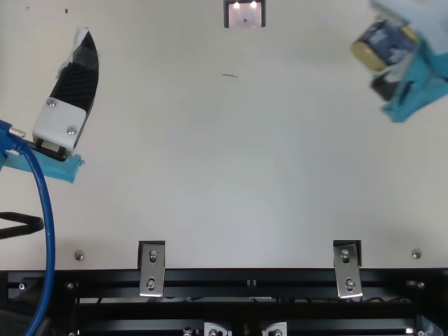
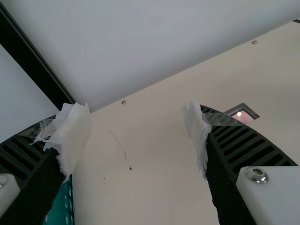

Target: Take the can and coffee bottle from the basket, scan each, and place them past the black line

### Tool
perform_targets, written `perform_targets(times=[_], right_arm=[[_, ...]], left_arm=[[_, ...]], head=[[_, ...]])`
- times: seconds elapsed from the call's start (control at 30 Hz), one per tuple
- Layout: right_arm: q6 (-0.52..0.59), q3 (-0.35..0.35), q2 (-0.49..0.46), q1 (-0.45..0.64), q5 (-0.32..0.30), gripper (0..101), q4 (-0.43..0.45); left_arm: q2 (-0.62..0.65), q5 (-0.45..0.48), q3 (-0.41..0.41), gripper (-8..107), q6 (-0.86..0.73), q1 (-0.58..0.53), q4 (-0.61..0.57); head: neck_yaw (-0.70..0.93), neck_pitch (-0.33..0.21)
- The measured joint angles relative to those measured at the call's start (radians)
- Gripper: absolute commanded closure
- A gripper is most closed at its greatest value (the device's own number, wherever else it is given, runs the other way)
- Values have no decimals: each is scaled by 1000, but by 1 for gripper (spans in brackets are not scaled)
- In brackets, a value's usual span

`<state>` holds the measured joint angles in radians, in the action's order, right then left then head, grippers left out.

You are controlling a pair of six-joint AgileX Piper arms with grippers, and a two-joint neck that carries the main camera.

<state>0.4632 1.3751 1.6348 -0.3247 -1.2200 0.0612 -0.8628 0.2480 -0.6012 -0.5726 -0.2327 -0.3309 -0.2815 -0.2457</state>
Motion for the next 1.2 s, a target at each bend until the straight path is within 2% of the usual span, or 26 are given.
perform_targets(times=[0.43, 0.63, 0.8, 1.2], right_arm=[[77, -100, -102, 352, 0, 101, 10], [110, -117, -116, 514, 1, 101, 31], [130, -146, -115, 639, 27, 101, 61], [143, -232, -79, 919, 167, 101, 118]], left_arm=[[0, 0, 0, 9, 0, 0, 0], [0, 0, 0, 9, 0, 0, 0], [0, 0, 0, 9, 0, 0, 0], [0, 0, 0, 9, 0, 0, 0]], head=[[-379, -15], [-369, -15], [-369, -15], [-369, -15]])
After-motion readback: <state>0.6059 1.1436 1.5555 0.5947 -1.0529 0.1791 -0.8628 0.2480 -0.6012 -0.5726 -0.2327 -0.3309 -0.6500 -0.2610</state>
